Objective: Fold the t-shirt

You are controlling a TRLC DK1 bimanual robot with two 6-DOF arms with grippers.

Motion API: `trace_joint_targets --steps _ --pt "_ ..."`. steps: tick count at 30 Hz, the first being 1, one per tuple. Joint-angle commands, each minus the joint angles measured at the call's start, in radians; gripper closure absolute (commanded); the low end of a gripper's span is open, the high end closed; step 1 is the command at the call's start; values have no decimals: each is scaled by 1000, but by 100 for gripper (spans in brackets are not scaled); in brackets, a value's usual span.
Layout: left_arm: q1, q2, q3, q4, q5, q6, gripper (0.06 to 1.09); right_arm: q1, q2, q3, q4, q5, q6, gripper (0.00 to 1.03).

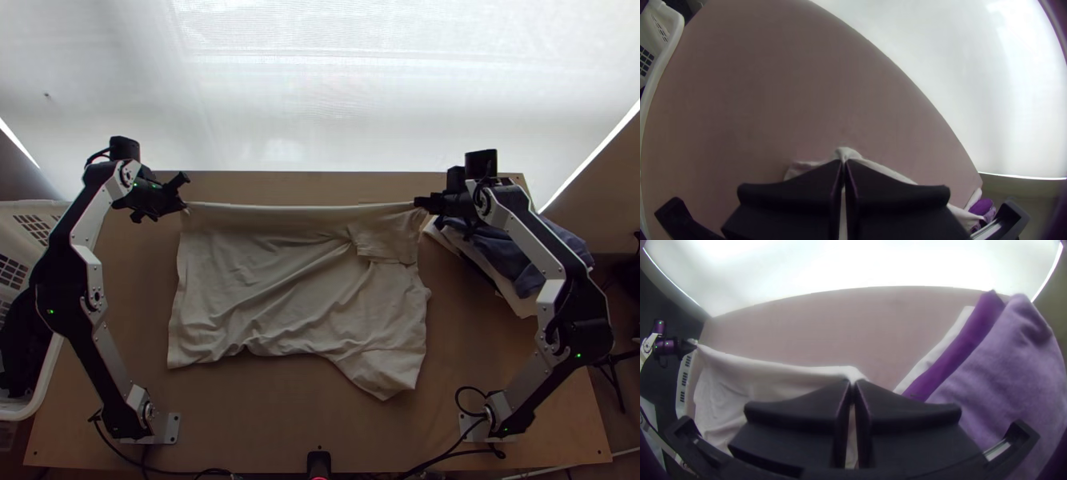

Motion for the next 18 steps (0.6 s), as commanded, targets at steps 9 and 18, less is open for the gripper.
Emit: trace_joint_targets --steps 9,18 --pt "-32 -217 -225 -56 80 135 105 47 -69 -98 -214 -1 -76 100" --pt "-2 -225 -253 -94 85 233 105 24 -91 -141 -266 40 -134 100"
